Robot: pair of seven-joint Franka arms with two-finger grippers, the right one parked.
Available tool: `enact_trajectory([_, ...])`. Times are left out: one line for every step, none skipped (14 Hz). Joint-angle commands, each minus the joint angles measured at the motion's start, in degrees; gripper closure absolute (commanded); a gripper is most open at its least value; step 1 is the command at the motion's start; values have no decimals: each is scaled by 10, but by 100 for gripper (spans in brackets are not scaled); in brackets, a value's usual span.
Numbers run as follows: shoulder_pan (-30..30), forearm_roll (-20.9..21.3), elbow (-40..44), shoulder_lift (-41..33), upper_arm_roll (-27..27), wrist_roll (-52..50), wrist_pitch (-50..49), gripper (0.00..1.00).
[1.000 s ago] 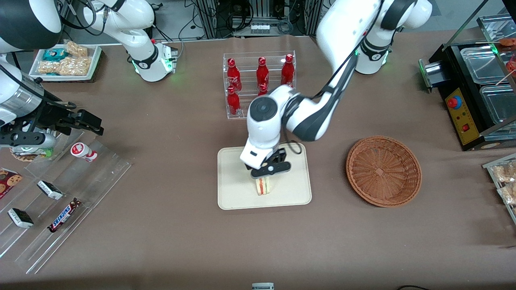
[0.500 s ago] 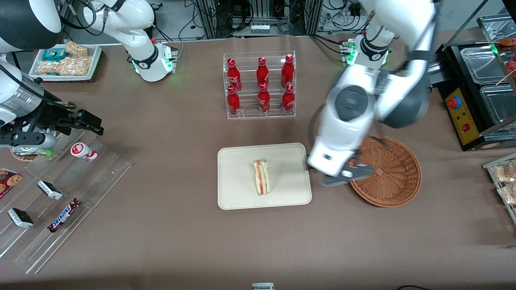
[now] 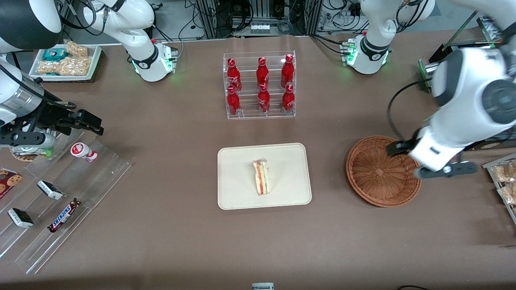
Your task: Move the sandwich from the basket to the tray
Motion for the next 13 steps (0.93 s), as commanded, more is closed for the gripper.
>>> enact_trajectory([34, -4, -29, -54, -9, 80, -14, 0])
enact_trajectory([52, -3, -36, -80, -12, 118, -16, 0])
enact_trajectory([57, -4, -41, -96, -12, 150, -16, 0])
enact_trajectory([66, -4, -41, -114, -12, 179, -17, 0])
enact_trajectory([76, -4, -41, -129, -11, 197, -23, 0])
enact_trajectory([83, -4, -41, -143, -10, 206, -35, 0])
enact_trajectory([90, -6, -40, -155, -9, 210, -43, 0])
enact_trajectory([93, -7, -38, -158, -9, 210, -42, 0])
enact_trajectory([93, -13, -34, -153, -9, 209, -35, 0])
enact_trajectory([93, -20, -34, -150, -8, 205, -22, 0])
enact_trajectory([93, -21, -36, -147, -8, 204, -16, 0])
enact_trajectory([93, -23, -39, -146, -9, 203, -16, 0])
enact_trajectory([93, -24, -39, -143, -8, 203, -15, 0])
